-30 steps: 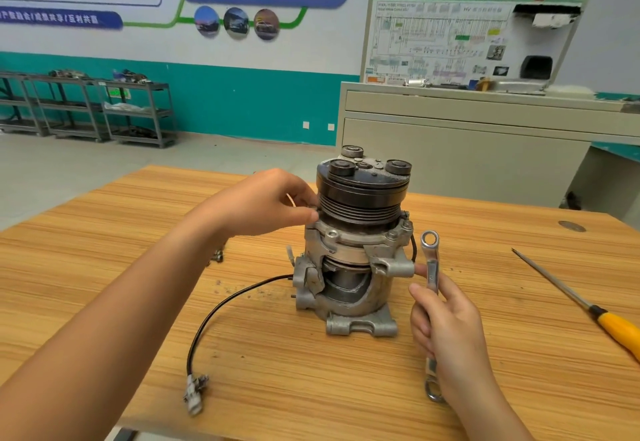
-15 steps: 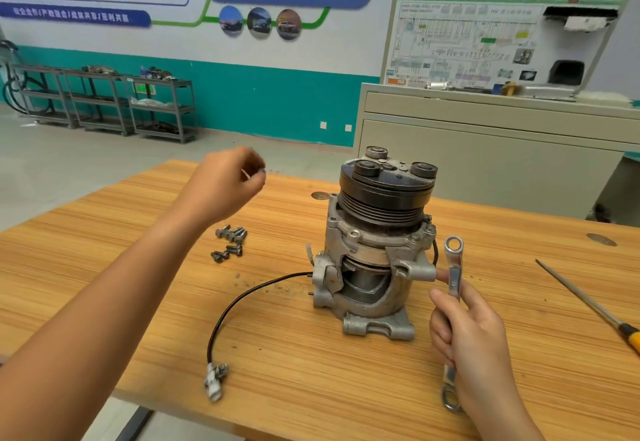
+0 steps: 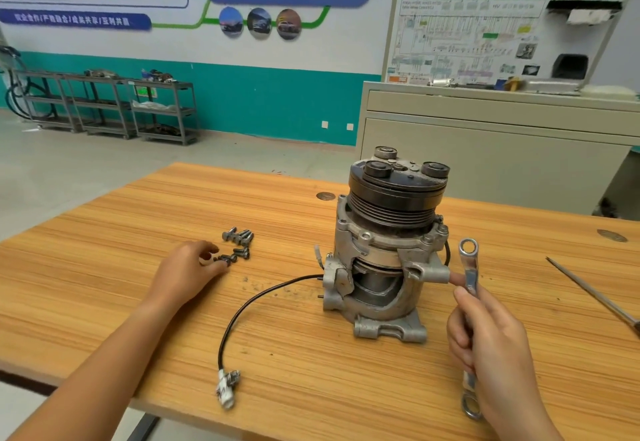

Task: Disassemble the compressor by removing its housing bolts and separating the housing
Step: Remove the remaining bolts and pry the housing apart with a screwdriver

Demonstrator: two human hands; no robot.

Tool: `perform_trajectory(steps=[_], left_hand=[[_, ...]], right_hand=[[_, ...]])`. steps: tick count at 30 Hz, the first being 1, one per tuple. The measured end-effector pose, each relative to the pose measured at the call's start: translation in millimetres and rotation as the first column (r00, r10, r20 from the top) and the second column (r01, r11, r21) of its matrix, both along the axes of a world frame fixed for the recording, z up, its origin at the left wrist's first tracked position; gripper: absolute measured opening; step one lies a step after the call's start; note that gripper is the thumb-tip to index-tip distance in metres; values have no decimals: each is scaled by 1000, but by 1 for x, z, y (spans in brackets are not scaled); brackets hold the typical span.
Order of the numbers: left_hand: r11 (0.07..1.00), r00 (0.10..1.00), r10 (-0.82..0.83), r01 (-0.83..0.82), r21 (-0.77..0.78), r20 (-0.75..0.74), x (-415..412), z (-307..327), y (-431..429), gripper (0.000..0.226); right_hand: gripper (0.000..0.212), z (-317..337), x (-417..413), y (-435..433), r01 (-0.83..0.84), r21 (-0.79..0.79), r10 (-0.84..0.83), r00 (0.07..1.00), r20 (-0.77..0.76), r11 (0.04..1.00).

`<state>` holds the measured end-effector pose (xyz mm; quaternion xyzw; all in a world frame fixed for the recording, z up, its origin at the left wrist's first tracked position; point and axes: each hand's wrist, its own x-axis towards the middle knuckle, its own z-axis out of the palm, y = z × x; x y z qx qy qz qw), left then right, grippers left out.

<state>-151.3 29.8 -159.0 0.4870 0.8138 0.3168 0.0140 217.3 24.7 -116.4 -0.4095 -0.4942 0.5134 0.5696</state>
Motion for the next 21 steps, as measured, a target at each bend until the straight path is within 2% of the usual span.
perform_trajectory(steps=[2, 5, 9, 11, 16, 18, 21], left_hand=[[981, 990, 44, -68, 182, 133, 12, 8, -4, 53], [908, 963, -113, 0, 418, 245, 61, 40, -7, 62], [852, 838, -459, 321, 413, 295, 161, 76, -7, 89], [817, 811, -527, 401, 415, 254, 194, 79, 1, 81], [835, 837, -415, 195, 514, 357, 217, 66, 13, 86], [833, 859, -403, 201, 515, 315, 217, 62, 14, 87], [834, 900, -379, 232, 500, 215, 211, 59, 18, 81]], right_hand=[[24, -1, 2, 1, 34, 16, -34, 999, 13, 999], [29, -4, 4, 6, 167, 72, -166, 986, -11, 983], [30, -9, 7, 11, 339, 124, -333, 941, -66, 933], [27, -14, 8, 13, 361, 121, -359, 932, -38, 925], [22, -19, 7, 14, 231, 41, -233, 971, 46, 972], [21, -16, 9, 13, 191, 28, -192, 978, 84, 981], [32, -13, 18, 11, 145, 127, -176, 942, 287, 981]])
